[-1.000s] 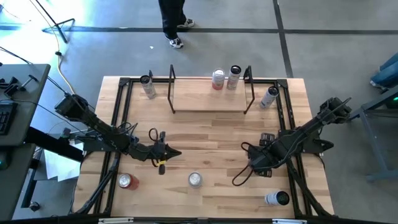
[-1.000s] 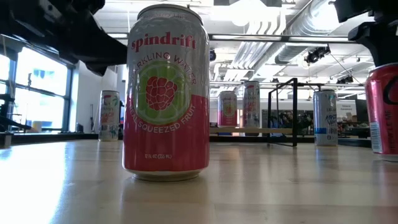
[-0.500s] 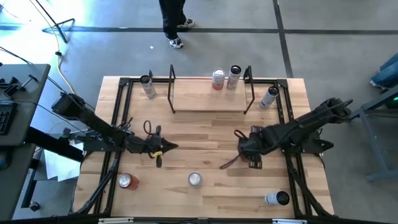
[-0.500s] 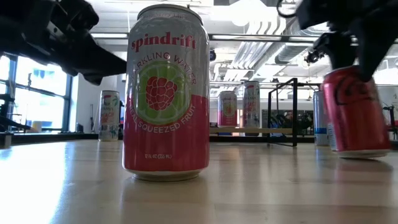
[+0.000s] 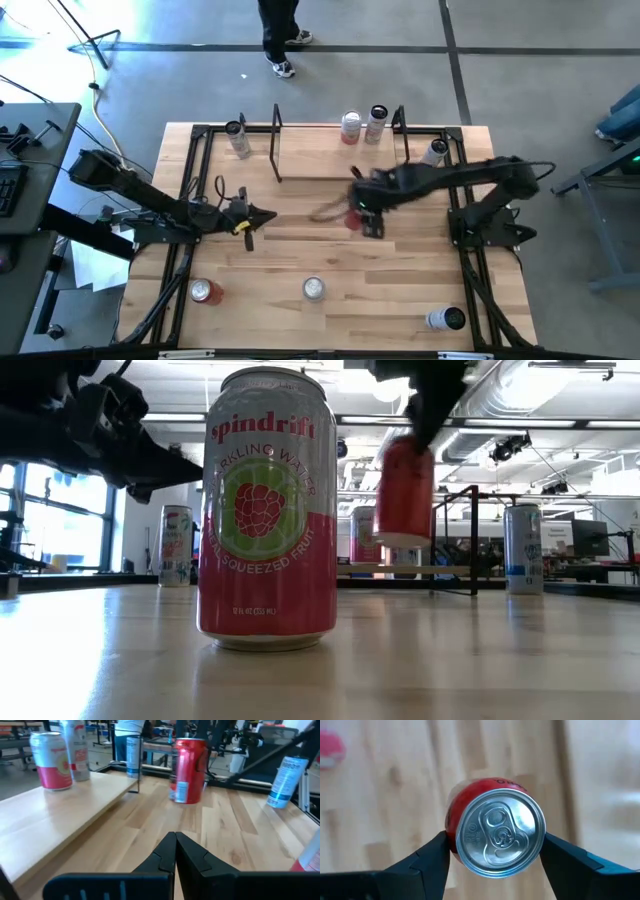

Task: Place canned beverage on shelf
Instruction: Put the right red soda can on the shelf

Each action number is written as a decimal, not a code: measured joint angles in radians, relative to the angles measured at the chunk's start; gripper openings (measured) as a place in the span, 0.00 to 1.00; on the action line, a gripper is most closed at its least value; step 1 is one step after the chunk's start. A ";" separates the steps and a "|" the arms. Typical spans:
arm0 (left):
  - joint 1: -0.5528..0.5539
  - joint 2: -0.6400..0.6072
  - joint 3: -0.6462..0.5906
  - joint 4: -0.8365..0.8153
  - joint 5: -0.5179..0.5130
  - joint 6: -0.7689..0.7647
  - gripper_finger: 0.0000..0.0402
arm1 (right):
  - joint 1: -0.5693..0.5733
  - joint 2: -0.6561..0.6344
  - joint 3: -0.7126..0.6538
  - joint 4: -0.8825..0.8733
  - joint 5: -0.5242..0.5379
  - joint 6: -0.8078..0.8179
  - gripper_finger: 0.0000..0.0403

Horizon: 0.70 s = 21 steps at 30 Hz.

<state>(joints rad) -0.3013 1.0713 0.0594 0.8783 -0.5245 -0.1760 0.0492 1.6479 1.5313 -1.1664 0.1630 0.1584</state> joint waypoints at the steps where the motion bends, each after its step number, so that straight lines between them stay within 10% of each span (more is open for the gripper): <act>1: 0.007 -0.008 -0.007 0.001 0.005 -0.004 0.00 | -0.025 0.035 0.047 -0.021 0.006 -0.033 0.63; 16: 0.085 -0.044 -0.049 -0.012 0.059 -0.024 0.00 | -0.396 0.554 0.826 -0.169 0.002 -0.456 0.63; 21: 0.116 -0.044 -0.049 -0.012 0.079 -0.023 0.00 | -0.482 0.564 0.755 -0.127 -0.013 -0.529 0.63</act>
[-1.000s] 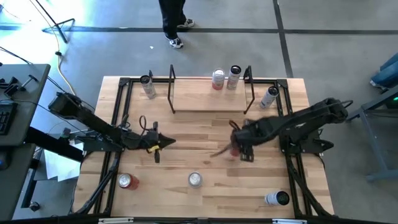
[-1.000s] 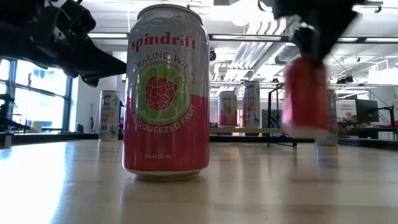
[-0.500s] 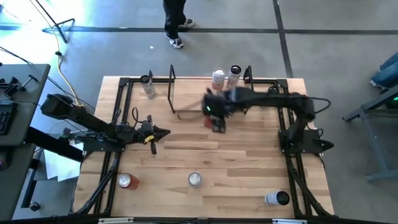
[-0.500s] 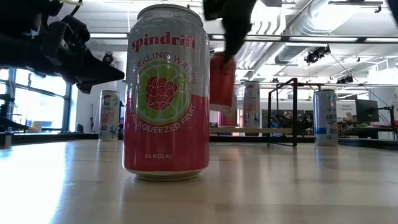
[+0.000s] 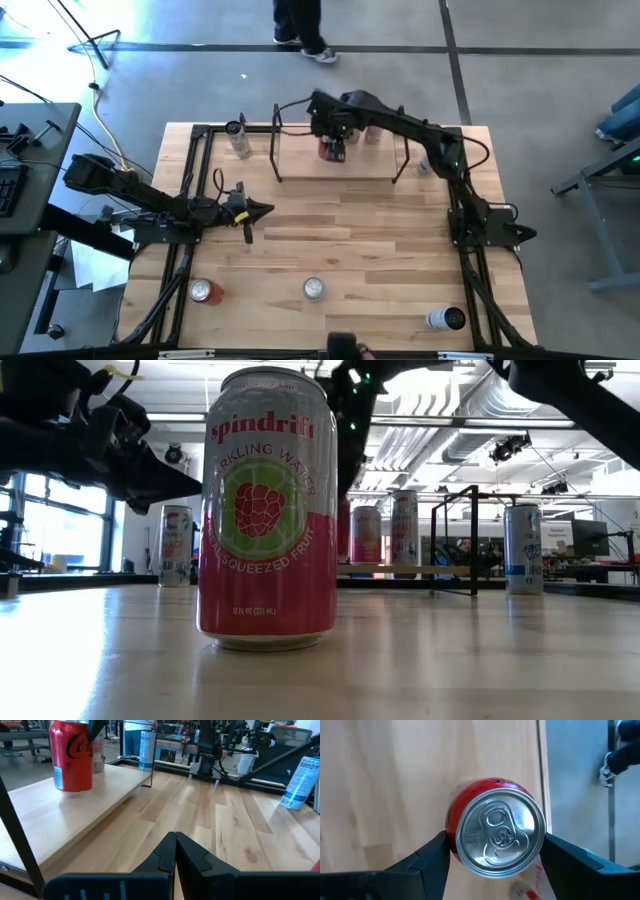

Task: Place canned beverage on shelf
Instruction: Put the right red soda can on the shelf

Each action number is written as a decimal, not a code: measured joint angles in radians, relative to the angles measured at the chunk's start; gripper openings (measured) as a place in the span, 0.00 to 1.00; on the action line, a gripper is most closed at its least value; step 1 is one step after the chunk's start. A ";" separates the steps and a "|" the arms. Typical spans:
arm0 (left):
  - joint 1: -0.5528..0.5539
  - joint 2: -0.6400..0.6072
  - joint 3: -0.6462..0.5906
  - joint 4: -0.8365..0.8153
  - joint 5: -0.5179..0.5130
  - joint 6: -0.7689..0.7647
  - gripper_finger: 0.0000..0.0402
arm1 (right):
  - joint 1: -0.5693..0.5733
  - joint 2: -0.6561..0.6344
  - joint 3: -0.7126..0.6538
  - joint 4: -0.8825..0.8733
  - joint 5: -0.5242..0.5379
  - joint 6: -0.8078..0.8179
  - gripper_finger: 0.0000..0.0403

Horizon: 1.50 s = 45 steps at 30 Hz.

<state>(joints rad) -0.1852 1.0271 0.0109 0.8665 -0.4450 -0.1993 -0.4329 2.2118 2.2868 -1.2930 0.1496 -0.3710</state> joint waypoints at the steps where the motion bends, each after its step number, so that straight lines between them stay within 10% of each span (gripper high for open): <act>1: 0.010 0.000 0.000 0.000 0.000 0.001 0.00 | -0.015 0.008 0.000 0.000 -0.003 0.000 0.63; 45: 0.119 0.000 0.002 0.006 0.156 -0.026 0.00 | 0.039 -0.044 0.066 0.019 0.067 -0.076 0.73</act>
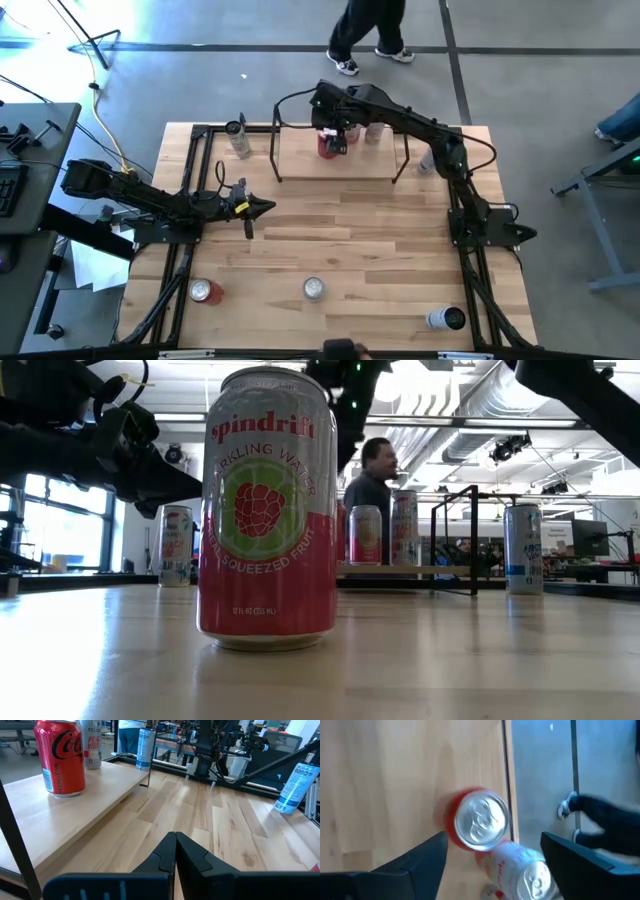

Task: Place canned beverage on shelf
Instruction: Put the right red soda can on the shelf

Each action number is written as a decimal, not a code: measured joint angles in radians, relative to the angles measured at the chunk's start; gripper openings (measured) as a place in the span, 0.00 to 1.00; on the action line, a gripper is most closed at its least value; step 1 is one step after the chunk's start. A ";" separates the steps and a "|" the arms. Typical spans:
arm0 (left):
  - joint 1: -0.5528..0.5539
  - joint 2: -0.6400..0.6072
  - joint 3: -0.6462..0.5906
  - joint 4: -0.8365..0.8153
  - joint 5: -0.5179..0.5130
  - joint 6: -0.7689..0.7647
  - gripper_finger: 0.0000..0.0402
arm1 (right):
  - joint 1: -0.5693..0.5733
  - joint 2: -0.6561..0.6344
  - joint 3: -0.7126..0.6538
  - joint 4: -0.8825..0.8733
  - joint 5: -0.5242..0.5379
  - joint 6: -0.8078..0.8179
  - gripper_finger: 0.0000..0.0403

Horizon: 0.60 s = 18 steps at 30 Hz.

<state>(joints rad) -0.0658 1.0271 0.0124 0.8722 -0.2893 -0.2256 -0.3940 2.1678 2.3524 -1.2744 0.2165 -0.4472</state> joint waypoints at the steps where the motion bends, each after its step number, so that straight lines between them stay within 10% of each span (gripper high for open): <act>1: 0.000 0.000 0.000 0.000 0.000 0.000 0.00 | 0.016 -0.007 -0.004 0.007 -0.004 -0.011 0.70; 10: 0.000 0.000 0.000 0.007 0.000 0.027 0.00 | 0.020 -0.017 -0.118 0.023 -0.201 -0.052 0.05; 18: 0.000 -0.001 0.001 0.017 -0.001 0.064 0.00 | 0.067 -0.155 -0.494 0.375 -0.225 -0.002 0.01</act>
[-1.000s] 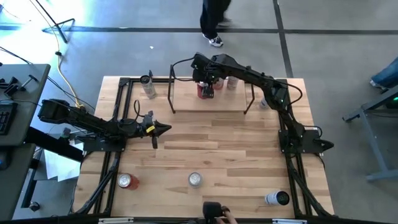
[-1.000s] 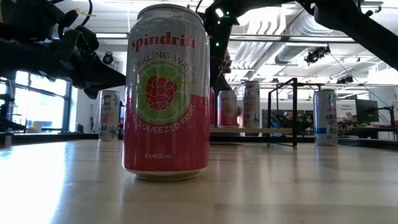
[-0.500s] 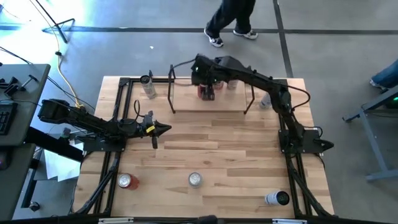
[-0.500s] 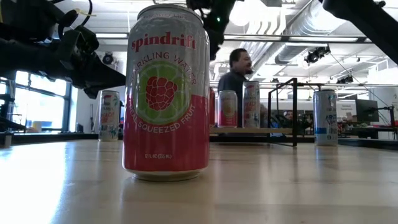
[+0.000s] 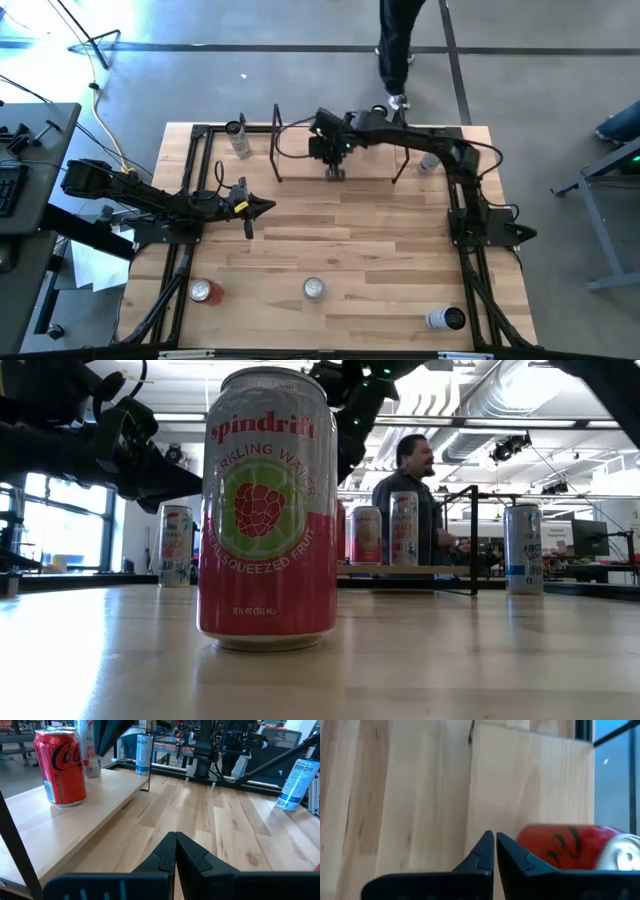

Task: Place canned beverage on shelf
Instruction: Put the right red soda can on the shelf

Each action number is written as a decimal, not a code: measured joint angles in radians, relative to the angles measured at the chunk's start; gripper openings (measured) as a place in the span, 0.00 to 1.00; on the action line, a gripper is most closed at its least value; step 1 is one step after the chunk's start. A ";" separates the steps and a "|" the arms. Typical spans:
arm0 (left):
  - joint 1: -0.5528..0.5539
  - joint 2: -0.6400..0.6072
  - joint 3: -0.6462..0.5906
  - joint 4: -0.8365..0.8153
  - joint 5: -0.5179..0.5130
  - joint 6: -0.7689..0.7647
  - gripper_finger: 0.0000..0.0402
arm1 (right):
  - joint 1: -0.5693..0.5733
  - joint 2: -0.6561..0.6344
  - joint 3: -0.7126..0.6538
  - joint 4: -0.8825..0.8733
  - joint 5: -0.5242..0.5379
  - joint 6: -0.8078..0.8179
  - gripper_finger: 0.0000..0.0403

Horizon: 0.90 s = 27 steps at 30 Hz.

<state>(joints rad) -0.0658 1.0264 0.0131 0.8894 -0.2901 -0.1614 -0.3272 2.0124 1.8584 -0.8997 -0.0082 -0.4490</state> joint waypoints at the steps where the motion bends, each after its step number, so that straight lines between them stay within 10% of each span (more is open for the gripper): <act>1: 0.000 0.000 0.000 0.000 0.000 0.006 0.00 | 0.006 -0.031 -0.064 0.065 0.000 0.015 0.01; 11: 0.054 0.000 0.000 -0.003 -0.013 0.016 0.00 | 0.031 -0.223 -0.622 0.743 0.190 0.195 0.00; 27: 0.132 0.000 0.000 -0.027 -0.008 0.017 0.00 | -0.073 -0.224 -0.685 0.927 0.172 0.238 0.00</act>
<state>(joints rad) 0.0662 1.0264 0.0131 0.8624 -0.2985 -0.1444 -0.4006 1.7882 1.1732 0.0278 0.1640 -0.2107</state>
